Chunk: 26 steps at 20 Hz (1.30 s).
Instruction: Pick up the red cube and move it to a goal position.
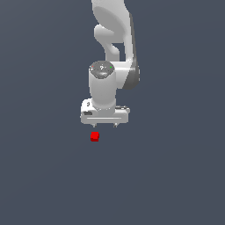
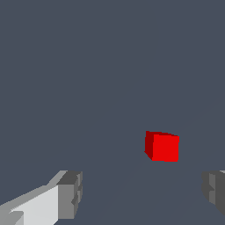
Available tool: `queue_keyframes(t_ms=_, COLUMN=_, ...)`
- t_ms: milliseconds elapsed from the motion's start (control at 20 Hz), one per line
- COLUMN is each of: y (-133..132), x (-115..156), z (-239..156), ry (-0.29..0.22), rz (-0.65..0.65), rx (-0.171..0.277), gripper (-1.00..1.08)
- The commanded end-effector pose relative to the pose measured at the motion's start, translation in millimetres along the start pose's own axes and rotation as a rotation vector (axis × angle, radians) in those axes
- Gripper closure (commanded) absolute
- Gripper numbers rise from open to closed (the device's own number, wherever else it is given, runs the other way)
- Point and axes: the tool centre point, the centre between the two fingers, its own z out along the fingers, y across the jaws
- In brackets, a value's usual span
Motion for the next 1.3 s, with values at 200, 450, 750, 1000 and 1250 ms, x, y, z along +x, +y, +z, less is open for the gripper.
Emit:
queue_keyframes(t_ms=200, y=29, x=-5, z=58, ry=-0.016, rz=0.034, rx=0.005, gripper=-0.92)
queue_keyframes(t_ms=450, y=49, x=-9, z=98, ry=-0.027, rz=0.057, rx=0.01, gripper=-0.92)
queue_keyframes(t_ms=750, y=61, x=-11, z=124, ry=-0.034, rz=0.071, rx=0.013, gripper=-0.92)
queue_keyframes(t_ms=1000, y=63, x=-10, z=128, ry=-0.035, rz=0.073, rx=0.014, gripper=-0.92)
queue_keyframes(t_ms=1250, y=63, x=-10, z=128, ry=-0.035, rz=0.073, rx=0.014, gripper=1.08)
